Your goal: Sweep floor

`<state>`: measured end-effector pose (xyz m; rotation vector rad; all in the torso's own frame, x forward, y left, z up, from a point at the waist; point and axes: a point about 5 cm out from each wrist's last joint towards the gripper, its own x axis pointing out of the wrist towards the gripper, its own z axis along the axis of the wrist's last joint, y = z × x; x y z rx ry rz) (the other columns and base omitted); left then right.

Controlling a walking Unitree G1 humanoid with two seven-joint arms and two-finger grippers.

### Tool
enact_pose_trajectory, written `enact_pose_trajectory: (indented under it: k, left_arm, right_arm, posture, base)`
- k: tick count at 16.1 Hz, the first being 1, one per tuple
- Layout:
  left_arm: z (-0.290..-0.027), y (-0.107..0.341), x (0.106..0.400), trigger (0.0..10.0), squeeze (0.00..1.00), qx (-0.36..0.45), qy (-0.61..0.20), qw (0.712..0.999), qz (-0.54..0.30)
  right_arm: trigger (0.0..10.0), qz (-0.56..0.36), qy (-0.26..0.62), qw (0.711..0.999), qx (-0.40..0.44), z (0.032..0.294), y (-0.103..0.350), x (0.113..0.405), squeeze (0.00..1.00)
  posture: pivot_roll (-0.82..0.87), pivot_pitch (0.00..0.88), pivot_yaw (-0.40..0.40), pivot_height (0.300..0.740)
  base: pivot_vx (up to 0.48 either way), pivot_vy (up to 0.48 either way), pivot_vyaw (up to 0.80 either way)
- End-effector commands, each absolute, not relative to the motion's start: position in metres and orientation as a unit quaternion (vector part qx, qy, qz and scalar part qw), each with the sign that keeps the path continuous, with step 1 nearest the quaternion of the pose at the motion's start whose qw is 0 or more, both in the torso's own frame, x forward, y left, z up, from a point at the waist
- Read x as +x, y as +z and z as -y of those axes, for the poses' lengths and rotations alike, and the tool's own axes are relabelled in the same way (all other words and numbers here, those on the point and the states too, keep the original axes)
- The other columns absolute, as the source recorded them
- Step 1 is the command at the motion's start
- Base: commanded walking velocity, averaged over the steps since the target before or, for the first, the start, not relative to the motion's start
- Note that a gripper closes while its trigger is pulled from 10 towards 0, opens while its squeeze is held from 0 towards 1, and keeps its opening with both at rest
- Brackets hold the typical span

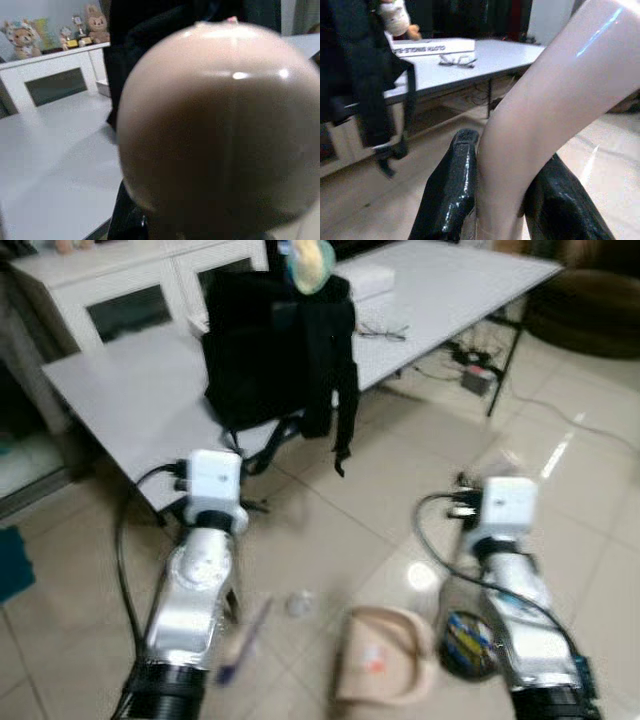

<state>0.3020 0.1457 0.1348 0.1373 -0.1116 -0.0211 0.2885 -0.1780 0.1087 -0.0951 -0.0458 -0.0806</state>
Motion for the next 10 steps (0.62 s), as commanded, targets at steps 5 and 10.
enact_pose_trajectory:
  k: [5, 10]
  left_arm:
    - [-0.1524, 0.1423, 0.3042, 10.0, 0.0, 0.079, 0.002, 0.994, 0.072]
    - [-0.1493, 0.1402, 0.3049, 10.0, 0.0, 0.075, -0.003, 0.995, 0.069]
  right_arm:
    - [10.0, 0.054, -0.032, 0.997, -0.046, 0.1709, 0.12, 0.2933, 0.0]
    - [10.0, 0.06, -0.043, 0.996, -0.055, 0.1748, 0.1213, 0.2957, 0.0]
  posture:
    - [-0.01, 0.01, 0.049, 0.74]
    - [-0.01, 0.016, 0.047, 0.74]
  base:
    - [0.389, 0.0, 0.0]
    - [0.388, 0.0, 0.0]
